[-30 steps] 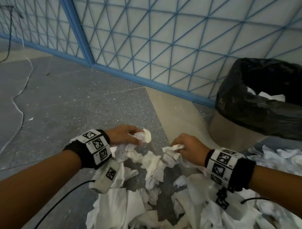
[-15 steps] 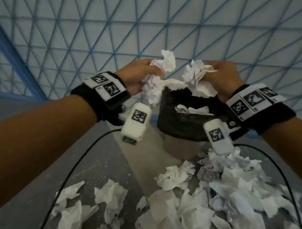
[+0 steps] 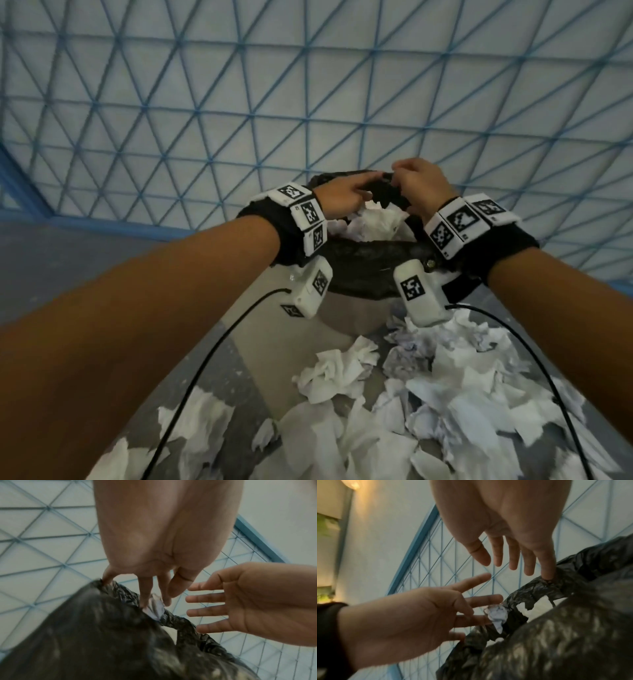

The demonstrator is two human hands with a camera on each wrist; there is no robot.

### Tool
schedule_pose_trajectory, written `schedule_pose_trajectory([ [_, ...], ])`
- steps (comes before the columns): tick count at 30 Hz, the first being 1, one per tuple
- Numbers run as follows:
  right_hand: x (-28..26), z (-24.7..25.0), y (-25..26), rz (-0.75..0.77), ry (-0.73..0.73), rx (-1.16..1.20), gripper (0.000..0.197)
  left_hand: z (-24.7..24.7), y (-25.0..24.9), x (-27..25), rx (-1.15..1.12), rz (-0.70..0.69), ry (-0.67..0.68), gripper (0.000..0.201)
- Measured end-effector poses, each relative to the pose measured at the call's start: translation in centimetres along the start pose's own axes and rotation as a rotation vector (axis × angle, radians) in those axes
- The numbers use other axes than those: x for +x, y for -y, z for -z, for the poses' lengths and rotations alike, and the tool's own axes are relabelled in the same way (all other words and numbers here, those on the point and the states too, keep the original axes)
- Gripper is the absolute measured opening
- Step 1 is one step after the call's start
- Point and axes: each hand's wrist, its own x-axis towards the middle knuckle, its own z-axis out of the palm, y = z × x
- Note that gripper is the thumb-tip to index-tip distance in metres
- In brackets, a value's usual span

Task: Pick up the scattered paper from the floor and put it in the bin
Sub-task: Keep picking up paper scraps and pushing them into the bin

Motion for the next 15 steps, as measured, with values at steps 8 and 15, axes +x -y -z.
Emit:
schedule_pose_trajectory([
  [8, -6.1, -5.9, 0.5, 0.472, -0.025, 0.032, 0.02, 4.1, 2.4, -5.8, -0.009, -0.073, -0.006, 0.066],
  [15, -15.4, -15.8, -4.0, 0.67, 0.586, -0.189, 0.017, 6.9, 15.0, -18.7, 0.075, 0.266, -0.168, 0.039],
])
